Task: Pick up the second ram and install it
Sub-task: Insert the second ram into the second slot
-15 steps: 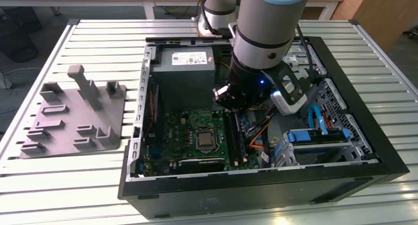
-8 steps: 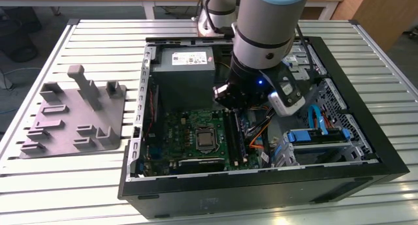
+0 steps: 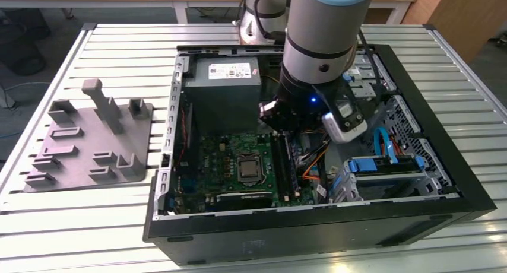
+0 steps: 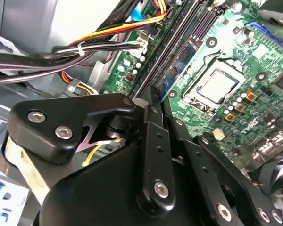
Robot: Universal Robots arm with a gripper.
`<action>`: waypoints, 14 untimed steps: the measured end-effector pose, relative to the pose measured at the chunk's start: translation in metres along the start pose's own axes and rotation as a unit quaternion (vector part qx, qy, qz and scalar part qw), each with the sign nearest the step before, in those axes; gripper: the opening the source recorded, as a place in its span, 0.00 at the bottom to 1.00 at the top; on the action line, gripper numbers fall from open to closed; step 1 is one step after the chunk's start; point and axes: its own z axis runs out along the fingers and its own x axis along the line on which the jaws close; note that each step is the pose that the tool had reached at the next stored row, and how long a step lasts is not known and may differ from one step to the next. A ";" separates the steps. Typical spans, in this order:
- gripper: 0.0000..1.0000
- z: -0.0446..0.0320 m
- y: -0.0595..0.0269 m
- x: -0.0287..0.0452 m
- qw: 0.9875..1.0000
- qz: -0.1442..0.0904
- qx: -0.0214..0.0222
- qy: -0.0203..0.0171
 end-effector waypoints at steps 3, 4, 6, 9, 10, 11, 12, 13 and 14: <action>0.14 0.0001 0.0000 0.0000 1.000 0.015 0.000 -0.001; 0.14 0.0001 0.0000 0.0000 1.000 0.021 0.001 -0.002; 0.14 0.0001 0.0000 0.0000 1.000 0.031 0.001 -0.003; 0.14 0.0002 0.0000 0.0000 0.999 0.047 0.001 -0.004; 0.14 0.0002 0.0000 0.0000 0.999 0.052 0.002 -0.004; 0.14 0.0002 0.0000 0.0000 0.998 0.057 0.002 -0.005; 0.14 0.0002 0.0000 0.0000 0.998 0.062 0.002 -0.005; 0.14 0.0002 0.0000 0.0000 0.998 0.068 0.002 -0.006; 0.14 0.0002 0.0000 0.0000 0.997 0.073 0.002 -0.006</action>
